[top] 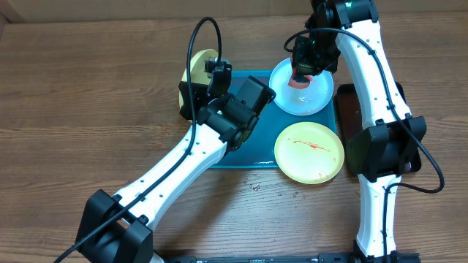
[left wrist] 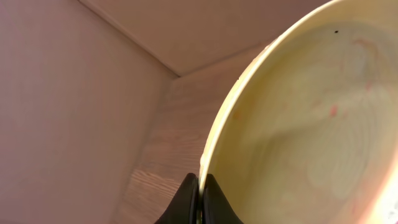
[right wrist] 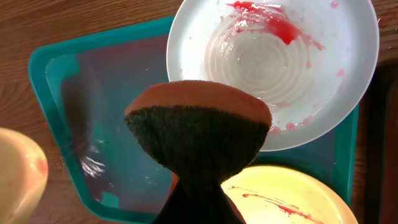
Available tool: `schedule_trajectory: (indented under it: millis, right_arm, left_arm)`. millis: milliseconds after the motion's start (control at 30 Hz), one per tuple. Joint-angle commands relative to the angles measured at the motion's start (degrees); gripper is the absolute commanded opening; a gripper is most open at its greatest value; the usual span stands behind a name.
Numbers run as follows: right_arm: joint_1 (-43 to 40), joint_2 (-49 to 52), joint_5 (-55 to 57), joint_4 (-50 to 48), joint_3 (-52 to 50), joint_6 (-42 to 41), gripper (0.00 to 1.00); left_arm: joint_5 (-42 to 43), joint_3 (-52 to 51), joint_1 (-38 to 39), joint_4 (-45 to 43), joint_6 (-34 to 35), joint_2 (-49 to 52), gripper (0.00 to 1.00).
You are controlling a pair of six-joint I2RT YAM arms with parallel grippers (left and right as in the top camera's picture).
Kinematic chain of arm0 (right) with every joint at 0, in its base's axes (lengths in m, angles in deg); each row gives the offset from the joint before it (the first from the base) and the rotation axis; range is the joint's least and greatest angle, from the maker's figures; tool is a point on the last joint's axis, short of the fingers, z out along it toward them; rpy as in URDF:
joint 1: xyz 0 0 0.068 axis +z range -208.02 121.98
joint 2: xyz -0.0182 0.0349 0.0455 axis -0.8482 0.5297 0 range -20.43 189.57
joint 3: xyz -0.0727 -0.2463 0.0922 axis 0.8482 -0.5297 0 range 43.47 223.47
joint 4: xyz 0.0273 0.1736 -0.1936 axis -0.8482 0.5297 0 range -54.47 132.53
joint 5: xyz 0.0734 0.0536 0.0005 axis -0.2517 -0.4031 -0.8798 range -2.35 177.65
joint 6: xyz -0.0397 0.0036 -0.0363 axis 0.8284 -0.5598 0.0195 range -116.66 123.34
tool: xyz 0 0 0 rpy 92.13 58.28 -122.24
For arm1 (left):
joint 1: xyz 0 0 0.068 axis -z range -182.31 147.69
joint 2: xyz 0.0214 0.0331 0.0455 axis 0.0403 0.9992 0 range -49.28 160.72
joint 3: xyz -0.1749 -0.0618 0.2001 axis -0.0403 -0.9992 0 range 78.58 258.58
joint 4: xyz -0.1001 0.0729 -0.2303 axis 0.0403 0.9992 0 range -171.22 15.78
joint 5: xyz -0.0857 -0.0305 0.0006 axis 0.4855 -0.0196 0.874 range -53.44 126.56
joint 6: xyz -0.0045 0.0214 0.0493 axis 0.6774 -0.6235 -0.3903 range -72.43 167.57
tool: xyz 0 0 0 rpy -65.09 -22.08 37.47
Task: Clean dirty plates on tray and stack at the side
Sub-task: 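Tilt the yellow plate up off the tray with the left gripper, then carry the yellow plate left and lower it onto the table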
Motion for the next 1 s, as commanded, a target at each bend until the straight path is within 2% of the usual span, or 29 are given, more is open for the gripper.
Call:
schedule_trajectory:
  millis: [0,267,700,867,967]
  right_arm:
    - [-0.2,-2.0,0.4,0.1,1.3,0.4,0.04]
    - [-0.2,-2.0,0.4,0.3,1.3,0.4,0.04]
    - [-0.2,-2.0,0.4,0.4,1.3,1.5,0.04]
    - [-0.2,-2.0,0.4,0.4,1.3,1.5,0.04]
    - [-0.2,-2.0,0.4,0.4,1.3,1.6,0.04]
  left_arm:
    - [-4.2,0.6,1.7,-0.5,0.0,-0.6,0.04]
    - [-4.1,0.6,4.3,-1.0,2.0,-0.6,0.04]
    - [10.5,0.6,4.0,4.5,14.0,-0.6,0.04]
    - [20.3,0.6,1.0,6.3,16.4,-0.6,0.04]
    - [32.4,1.3,-2.8,6.1,16.3,-0.8,0.04]
